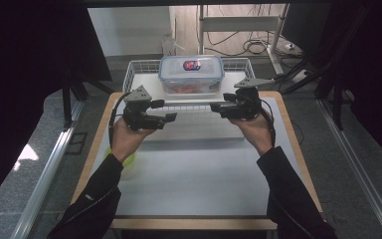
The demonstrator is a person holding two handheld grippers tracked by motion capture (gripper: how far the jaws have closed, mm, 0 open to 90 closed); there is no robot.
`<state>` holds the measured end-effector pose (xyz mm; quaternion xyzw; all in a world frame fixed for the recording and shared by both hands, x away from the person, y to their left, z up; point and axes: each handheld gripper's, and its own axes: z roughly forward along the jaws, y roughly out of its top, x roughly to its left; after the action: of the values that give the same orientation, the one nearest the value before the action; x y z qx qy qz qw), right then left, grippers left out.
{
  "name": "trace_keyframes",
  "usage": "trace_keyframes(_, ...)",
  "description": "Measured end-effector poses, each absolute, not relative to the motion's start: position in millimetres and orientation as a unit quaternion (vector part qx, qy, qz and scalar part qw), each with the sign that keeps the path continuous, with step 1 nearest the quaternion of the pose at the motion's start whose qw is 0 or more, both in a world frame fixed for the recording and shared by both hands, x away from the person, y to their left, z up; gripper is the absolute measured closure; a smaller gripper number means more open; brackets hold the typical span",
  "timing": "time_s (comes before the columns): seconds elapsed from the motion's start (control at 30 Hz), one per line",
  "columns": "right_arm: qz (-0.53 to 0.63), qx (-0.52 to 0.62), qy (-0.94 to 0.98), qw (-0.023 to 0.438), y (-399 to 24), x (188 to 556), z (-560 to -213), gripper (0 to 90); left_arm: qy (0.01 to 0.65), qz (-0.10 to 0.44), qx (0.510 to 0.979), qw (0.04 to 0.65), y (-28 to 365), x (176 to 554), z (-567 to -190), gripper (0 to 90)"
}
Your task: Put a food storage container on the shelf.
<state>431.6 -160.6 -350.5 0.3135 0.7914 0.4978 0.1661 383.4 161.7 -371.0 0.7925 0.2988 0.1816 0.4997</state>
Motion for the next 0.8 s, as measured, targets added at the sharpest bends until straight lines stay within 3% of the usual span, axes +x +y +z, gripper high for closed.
trace_keyframes(0.37, 0.491, 0.291, 0.803, 0.171, -163, 404, -374, 11.8, 0.28, 0.17, 0.803, 0.499, 154, 354, -397, 13.6)
trace_keyframes(0.8, 0.479, 0.281, 0.819, 0.146, -171, 386, -405, 2.4, 0.269, 0.172, 0.816, 0.481, 148, 328, -431, 3.1)
